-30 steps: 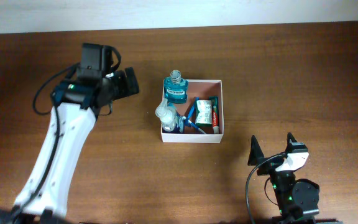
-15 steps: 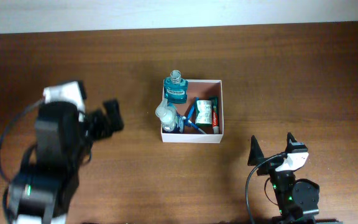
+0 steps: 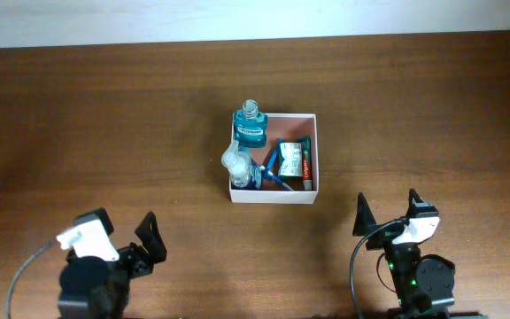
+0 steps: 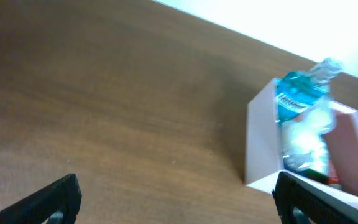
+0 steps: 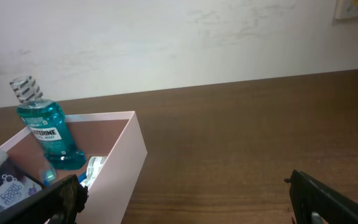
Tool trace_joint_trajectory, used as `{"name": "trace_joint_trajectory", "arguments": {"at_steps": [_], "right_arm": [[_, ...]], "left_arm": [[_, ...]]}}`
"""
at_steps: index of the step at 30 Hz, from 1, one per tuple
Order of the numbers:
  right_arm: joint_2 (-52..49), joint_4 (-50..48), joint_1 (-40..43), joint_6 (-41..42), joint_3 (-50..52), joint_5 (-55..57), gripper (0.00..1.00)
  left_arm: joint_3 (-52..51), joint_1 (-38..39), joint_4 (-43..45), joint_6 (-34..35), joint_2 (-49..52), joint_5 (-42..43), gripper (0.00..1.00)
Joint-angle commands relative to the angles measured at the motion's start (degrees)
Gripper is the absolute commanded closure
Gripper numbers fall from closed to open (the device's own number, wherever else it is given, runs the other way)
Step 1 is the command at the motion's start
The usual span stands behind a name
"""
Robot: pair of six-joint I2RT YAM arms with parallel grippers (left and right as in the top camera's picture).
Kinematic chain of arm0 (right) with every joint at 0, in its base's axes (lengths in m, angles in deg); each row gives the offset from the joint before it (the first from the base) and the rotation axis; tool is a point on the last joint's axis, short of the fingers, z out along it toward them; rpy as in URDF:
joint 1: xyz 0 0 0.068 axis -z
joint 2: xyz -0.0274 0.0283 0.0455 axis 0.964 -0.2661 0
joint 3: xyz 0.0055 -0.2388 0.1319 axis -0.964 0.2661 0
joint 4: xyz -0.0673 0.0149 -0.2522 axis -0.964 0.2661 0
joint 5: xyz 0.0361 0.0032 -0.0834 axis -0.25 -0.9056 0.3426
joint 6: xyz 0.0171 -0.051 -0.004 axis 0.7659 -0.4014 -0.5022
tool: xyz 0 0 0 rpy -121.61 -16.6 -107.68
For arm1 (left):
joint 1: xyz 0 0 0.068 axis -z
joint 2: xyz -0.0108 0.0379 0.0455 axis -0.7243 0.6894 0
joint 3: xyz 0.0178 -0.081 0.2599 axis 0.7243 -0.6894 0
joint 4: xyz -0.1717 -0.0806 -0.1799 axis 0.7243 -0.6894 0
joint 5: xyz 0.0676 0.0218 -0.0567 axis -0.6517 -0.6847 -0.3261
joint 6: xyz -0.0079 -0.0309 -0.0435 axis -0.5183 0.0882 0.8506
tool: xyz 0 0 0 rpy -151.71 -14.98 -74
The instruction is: Pack container
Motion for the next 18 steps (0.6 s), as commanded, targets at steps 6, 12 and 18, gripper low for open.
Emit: {"name": "trace_joint_trajectory", "arguments": {"at_steps": [6,12,18], "right_arm": [[0.63,0.28,0.48,-0.5,0.39,-0.31,0.02],[0.63,0.28,0.48,-0.5,0.39,-0.31,0.02],[0.63,0.28,0.48,-0.5,0.39,-0.31,0.02]], "left_arm": [[-15.63,-1.81,10.23,0.31,-9.14,-0.66,0.01],[-23.67,-2.84,26.71,-1.05,-12.94,-1.31,0.01],[-27.32,-2.95,32.44,-11.58,-15.8,-1.29,0.01]]}}
